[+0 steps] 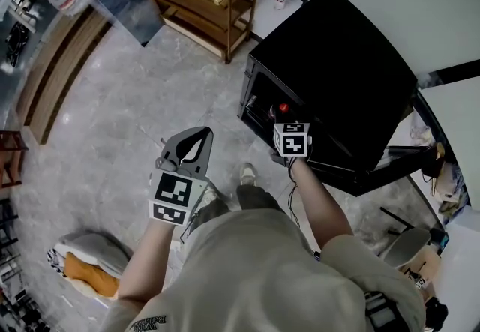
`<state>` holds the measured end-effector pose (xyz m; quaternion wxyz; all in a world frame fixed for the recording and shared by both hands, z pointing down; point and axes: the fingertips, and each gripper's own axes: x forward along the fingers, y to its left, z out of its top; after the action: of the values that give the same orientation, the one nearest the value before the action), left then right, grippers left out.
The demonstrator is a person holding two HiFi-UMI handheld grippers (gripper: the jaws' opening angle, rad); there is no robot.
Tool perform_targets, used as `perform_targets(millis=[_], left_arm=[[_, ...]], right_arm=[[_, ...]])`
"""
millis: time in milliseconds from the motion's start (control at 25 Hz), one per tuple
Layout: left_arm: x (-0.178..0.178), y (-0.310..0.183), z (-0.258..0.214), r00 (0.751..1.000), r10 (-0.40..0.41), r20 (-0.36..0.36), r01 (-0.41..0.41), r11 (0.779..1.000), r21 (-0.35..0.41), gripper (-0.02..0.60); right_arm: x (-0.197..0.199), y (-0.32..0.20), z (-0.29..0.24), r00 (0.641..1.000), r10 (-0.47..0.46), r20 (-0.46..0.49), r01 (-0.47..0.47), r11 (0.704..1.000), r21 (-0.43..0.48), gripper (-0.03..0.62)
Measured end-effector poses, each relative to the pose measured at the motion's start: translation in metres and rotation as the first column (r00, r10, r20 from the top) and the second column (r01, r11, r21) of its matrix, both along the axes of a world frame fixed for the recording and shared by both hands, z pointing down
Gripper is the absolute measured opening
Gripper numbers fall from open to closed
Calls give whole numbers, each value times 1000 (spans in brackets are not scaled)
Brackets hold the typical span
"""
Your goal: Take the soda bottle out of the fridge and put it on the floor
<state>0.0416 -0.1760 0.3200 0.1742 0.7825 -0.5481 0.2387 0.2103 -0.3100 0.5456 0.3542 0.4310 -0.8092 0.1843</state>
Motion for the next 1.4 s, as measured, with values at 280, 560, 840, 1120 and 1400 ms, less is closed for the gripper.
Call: perform_targets(millis=[280, 560, 840, 1120, 1400], left_arm=[[-21, 14, -6, 999, -44, 1, 44, 999, 11, 6], [-53, 39, -12, 992, -125, 8, 125, 992, 24, 6], [-100, 83, -11, 971, -238, 17, 237, 971, 15, 6], [-141, 132, -2, 935, -355, 20, 355, 935, -10, 6], [-174, 184, 14, 888, -459, 10, 459, 887, -54, 6]], right_arm=[[-27, 14, -33, 997, -80, 18, 79, 996, 50, 110], [-81, 39, -62, 979, -200, 48, 196, 977, 83, 110], [-149, 75, -74, 937, -344, 57, 337, 936, 99, 110], [-211, 117, -81, 866, -495, 62, 488, 867, 100, 110], [-263, 157, -88, 790, -610, 62, 602, 791, 111, 110]])
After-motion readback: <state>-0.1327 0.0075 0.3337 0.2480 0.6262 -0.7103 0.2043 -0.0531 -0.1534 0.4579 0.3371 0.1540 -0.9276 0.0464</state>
